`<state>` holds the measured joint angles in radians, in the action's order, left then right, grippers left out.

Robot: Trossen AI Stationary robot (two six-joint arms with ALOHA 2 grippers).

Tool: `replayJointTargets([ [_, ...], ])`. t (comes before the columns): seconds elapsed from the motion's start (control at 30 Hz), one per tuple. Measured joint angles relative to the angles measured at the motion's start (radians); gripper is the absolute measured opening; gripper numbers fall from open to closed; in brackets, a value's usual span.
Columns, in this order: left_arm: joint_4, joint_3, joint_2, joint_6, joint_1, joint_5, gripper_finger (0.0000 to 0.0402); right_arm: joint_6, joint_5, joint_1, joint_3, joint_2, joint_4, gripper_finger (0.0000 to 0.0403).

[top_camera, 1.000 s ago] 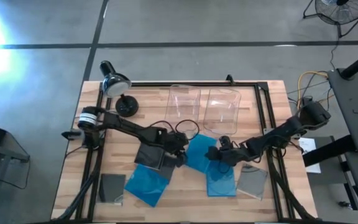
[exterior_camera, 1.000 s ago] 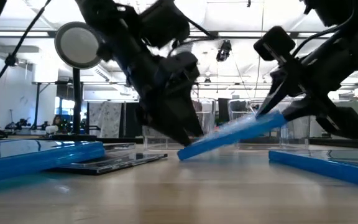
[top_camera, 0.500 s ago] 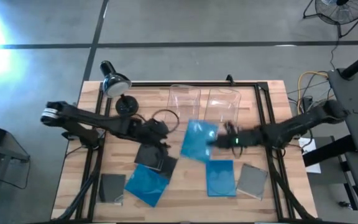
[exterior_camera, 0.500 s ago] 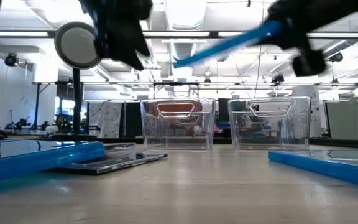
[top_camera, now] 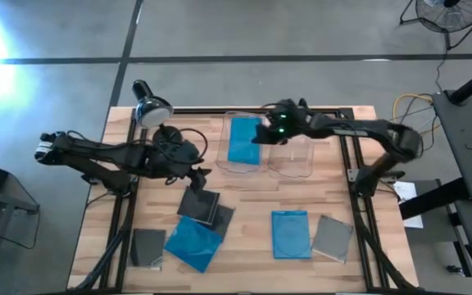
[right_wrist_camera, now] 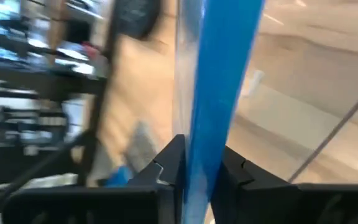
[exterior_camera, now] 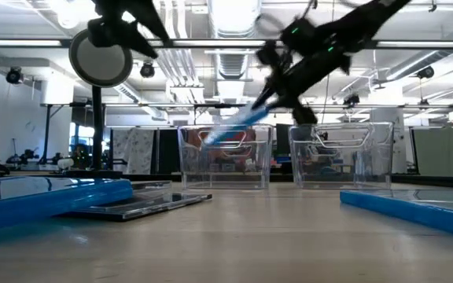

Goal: Pick & place jewel cases by type
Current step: Put the blue CD case into the left transparent bin

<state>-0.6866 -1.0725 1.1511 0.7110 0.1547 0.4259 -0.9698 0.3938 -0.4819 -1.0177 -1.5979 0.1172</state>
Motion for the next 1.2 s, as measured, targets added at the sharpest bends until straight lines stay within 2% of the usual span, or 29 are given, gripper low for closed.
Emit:
replayJointTargets([
  [0.1, -0.094, 0.008, 0.001, 0.059, 0.015, 0.000, 0.0213, 0.007, 0.003, -0.009, -0.092, -0.106, 0.084, 0.0087],
  [0.23, -0.127, 0.068, 0.002, 0.114, 0.036, -0.002, 0.0213, 0.013, 0.000, -0.010, -0.173, -0.184, 0.132, 0.0144],
  [0.37, -0.123, 0.138, 0.000, 0.154, 0.040, -0.023, 0.0213, 0.067, -0.002, -0.007, -0.236, -0.181, 0.219, 0.0198],
  [0.5, -0.118, 0.205, 0.000, 0.166, 0.040, -0.092, 0.0213, 0.188, -0.060, 0.009, -0.272, -0.129, 0.445, 0.0236],
  [0.57, -0.117, 0.240, -0.003, 0.166, 0.040, -0.134, 0.0213, 0.256, -0.029, 0.030, -0.284, -0.086, 0.526, 0.0248],
  [0.67, -0.090, 0.292, -0.011, 0.158, 0.040, -0.203, 0.0213, 0.318, 0.034, 0.100, -0.285, -0.034, 0.628, 0.0255],
  [0.8, -0.047, 0.365, -0.022, 0.136, 0.040, -0.314, 0.0213, 0.344, -0.032, 0.245, -0.281, 0.014, 0.701, 0.0250],
  [0.93, -0.008, 0.428, -0.031, 0.112, 0.043, -0.468, 0.0213, 0.345, -0.105, 0.402, -0.275, 0.021, 0.716, 0.0242],
  [1.07, -0.003, 0.468, -0.043, 0.099, 0.060, -0.603, 0.0213, 0.253, -0.084, 0.513, -0.251, -0.009, 0.699, 0.0237],
  [1.2, 0.023, 0.500, -0.058, 0.112, 0.106, -0.667, 0.0213, 0.115, -0.056, 0.590, -0.195, -0.059, 0.590, 0.0235],
])
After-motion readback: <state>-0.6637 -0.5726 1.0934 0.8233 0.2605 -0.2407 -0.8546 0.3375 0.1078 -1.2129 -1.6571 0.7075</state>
